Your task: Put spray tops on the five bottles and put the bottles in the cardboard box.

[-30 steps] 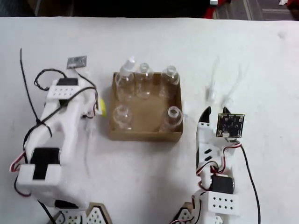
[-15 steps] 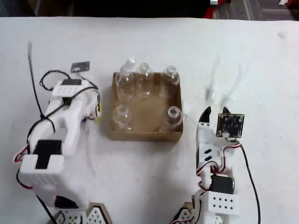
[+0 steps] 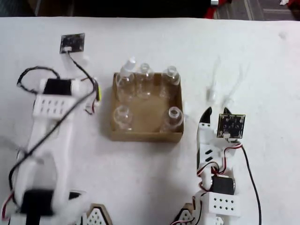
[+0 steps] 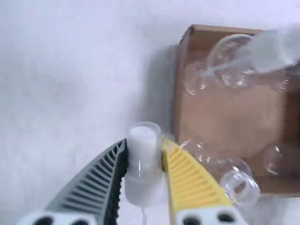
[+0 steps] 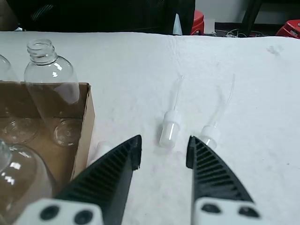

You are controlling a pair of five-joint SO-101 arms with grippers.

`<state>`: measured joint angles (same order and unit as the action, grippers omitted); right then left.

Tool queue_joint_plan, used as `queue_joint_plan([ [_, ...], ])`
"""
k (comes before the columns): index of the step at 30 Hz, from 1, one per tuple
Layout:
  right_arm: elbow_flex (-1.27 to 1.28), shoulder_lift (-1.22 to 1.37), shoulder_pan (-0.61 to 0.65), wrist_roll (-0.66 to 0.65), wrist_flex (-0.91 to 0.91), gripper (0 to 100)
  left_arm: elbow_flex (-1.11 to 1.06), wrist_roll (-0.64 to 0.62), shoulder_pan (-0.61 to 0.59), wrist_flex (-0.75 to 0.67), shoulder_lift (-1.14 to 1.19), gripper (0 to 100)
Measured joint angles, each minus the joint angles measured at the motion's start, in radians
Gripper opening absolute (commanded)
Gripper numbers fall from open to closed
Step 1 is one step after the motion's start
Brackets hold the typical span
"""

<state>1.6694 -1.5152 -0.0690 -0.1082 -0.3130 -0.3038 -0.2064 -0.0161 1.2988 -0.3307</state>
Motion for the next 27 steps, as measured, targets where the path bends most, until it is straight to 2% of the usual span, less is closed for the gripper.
queue_joint_plan([
  [3, 0.0, 0.0, 0.0, 0.0, 0.0, 13.8, -0.028, 0.0, 0.063, 0.038, -0.199, 2],
  [6, 0.0, 0.0, 0.0, 0.0, 0.0, 13.8, -0.095, 0.002, 0.081, 0.009, -0.393, 2],
  [12, 0.0, 0.0, 0.0, 0.0, 0.0, 13.8, -0.242, -0.023, 0.087, -0.167, -0.746, 2],
  [15, 0.0, 0.0, 0.0, 0.0, 0.0, 13.8, -0.308, -0.037, 0.091, -0.308, -0.876, 2],
  [22, 0.0, 0.0, 0.0, 0.0, 0.0, 13.8, -0.445, 0.057, 0.121, -0.723, -0.925, 2],
  [27, 0.0, 0.0, 0.0, 0.0, 0.0, 13.8, -0.457, 0.169, 0.259, -0.801, -0.945, 2],
])
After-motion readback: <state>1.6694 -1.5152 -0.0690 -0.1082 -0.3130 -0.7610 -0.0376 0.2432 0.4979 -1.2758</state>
